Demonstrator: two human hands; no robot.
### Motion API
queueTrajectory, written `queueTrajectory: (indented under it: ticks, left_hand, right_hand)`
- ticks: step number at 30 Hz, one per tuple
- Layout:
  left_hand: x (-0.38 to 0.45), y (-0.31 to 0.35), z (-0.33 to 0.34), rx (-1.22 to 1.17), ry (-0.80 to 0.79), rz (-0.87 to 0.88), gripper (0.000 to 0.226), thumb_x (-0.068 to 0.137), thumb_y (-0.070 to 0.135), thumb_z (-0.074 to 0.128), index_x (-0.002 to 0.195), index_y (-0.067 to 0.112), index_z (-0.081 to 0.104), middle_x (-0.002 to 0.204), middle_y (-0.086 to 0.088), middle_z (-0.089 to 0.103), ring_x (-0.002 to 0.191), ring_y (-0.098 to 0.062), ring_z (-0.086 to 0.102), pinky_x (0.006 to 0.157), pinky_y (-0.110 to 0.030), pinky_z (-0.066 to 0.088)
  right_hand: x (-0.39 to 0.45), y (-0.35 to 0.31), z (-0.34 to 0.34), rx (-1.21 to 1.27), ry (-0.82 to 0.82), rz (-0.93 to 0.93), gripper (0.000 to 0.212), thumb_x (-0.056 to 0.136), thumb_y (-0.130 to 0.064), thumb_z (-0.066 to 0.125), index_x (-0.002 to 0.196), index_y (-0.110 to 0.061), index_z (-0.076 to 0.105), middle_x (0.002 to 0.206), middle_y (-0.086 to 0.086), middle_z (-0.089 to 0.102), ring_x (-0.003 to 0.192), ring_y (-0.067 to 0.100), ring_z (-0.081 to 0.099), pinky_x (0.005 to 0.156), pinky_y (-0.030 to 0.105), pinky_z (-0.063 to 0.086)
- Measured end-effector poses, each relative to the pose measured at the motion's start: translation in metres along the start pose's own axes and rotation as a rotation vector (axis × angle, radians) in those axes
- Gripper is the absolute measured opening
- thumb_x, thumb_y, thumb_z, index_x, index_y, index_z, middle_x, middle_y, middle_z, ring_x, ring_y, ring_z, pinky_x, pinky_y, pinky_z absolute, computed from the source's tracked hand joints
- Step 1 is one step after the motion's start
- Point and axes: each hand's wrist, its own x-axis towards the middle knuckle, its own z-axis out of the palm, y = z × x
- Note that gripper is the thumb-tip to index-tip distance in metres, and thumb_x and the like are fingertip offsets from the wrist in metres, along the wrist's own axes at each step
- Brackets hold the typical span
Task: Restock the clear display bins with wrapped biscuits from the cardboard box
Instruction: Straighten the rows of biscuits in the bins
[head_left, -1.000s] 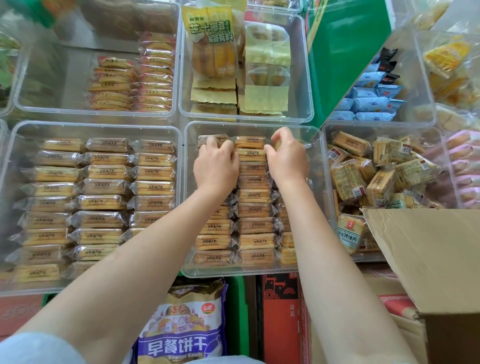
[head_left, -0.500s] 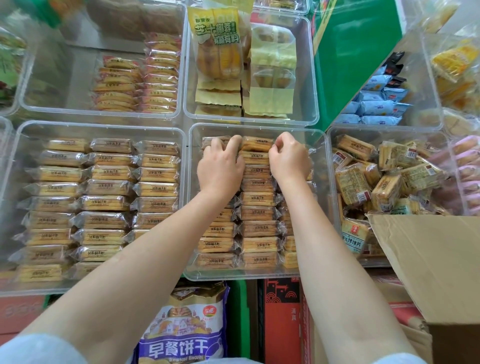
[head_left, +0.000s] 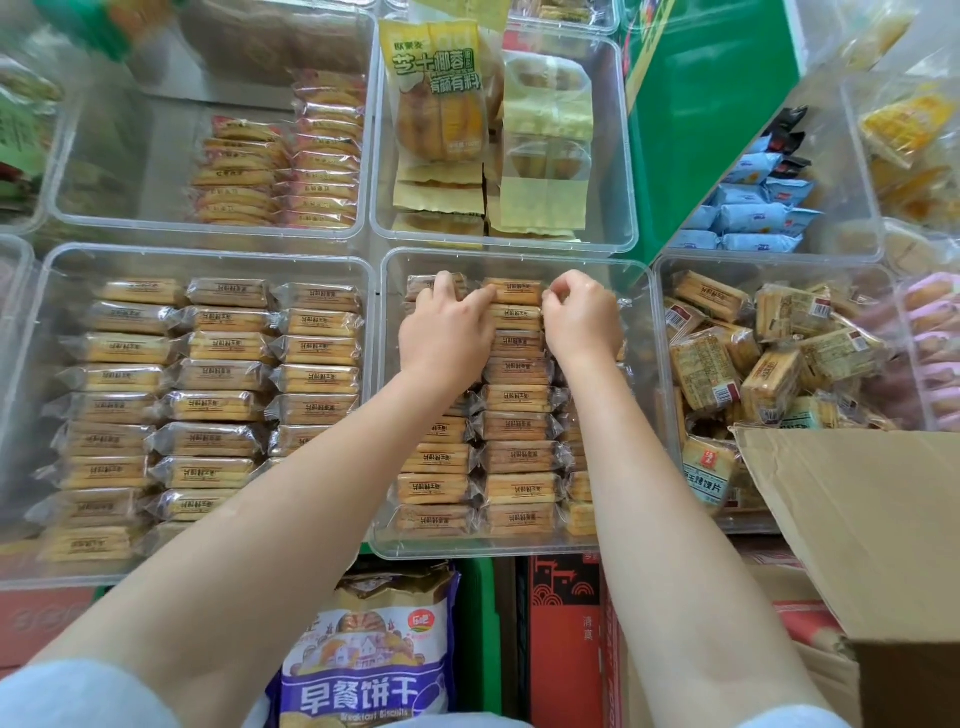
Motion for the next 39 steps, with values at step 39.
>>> queueTrajectory:
  ticks: [39]
  left_hand:
    - [-0.017, 0.036, 0.04, 0.235, -0.071, 0.5, 0.074, 0.1, 0.066, 0.014, 0.162, 0.027, 0.004, 0.169, 0.004, -0.007, 0.155, -0.021, -0.011, 0.125, -0.049, -0.003]
  right_hand:
    - [-0.008, 0.067, -0.021, -0.273, 0.269, 0.09, 0.015, 0.095, -0.032, 0.064, 0.101, -0.02, 0.072, 0.126, 0.007, 0.053, 0.123, 0.029, 0.044, 0.094, 0.044, 0.034]
